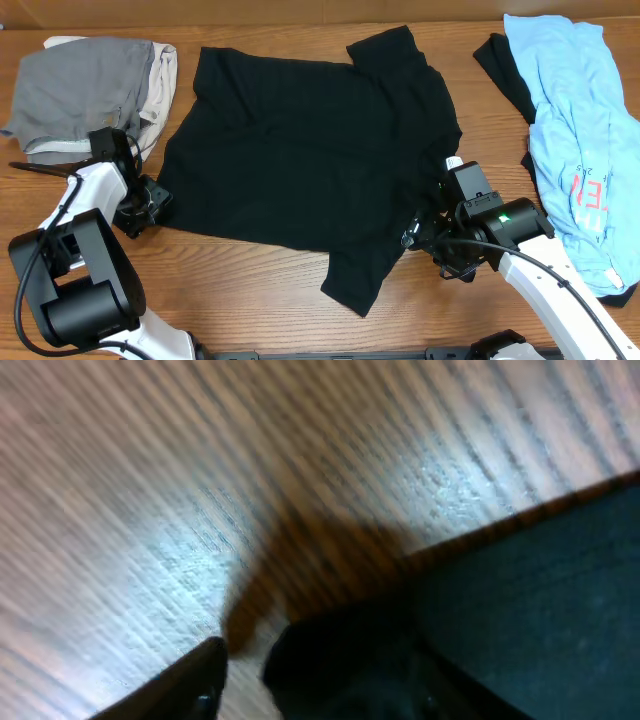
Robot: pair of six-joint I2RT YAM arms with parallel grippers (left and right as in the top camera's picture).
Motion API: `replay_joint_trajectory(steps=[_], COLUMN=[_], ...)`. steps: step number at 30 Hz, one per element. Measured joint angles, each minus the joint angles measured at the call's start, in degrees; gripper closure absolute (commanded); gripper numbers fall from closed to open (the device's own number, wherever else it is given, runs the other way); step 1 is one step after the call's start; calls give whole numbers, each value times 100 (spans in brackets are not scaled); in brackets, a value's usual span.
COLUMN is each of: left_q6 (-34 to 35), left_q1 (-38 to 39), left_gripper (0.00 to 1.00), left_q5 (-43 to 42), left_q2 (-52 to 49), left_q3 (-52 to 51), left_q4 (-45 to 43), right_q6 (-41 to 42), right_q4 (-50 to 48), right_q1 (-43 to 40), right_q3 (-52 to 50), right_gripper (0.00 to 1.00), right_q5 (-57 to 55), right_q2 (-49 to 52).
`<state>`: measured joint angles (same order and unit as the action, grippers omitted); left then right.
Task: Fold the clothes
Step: 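Grasp the shirt's bottom hem corners with both grippers, then fold the bottom hem upward toward the collar with both grippers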
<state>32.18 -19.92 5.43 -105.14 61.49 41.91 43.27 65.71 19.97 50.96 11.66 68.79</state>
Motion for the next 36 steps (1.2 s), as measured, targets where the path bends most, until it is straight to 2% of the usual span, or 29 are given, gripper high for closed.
replay_joint_trajectory(steps=[2, 3, 4, 8, 14, 24, 29, 30, 31, 32, 35, 36], left_q6=[-13, -9, -24, -35, -35, -35, -35, -35, -35, -35, -35, -35], left_q1=[2, 24, 48, 76, 74, 76, 76, 76, 76, 76, 76, 76], left_gripper=[83, 92, 96, 96, 96, 96, 96, 96, 96, 96, 96, 96], left_q5=[-92, -149, -199, -286, -289, -286, -286, -286, -286, -286, -286, -289], left_q2=[-26, -42, -55, -66, -68, -68, -68, -68, -68, -68, -68, -68], left_q3=[11, 20, 37, 52, 52, 52, 52, 52, 52, 52, 59, 63], left_q4=[-94, -151, -195, -254, -256, -256, -254, -251, -251, -251, -234, -223], right_q6=[7, 0, 11, 24, 24, 133, 234, 269, 313, 363, 439, 485], right_q4=[-9, -42, -85, -516, -1169, -1617, -1609, -1604, -1606, -1620, -1655, -1672], right_q1=[7, 24, 57, 461, 1432, 2516, 2695, 2710, 2736, 2771, 2857, 2874], right_q3=[-4, -15, -33, -175, -487, -544, -562, -562, -562, -562, -566, -566], right_gripper=[16, 18, 20, 27, 27, 29, 50, 56, 69, 76, 93, 96], right_q5=[4, 2, 2, 0, -28, -96, -50, -37, -31, -20, -7, 4], right_q2=[0, 0, -2, -2, 212, 1770, 2122, 2127, 2127, 2129, 2127, 2127])
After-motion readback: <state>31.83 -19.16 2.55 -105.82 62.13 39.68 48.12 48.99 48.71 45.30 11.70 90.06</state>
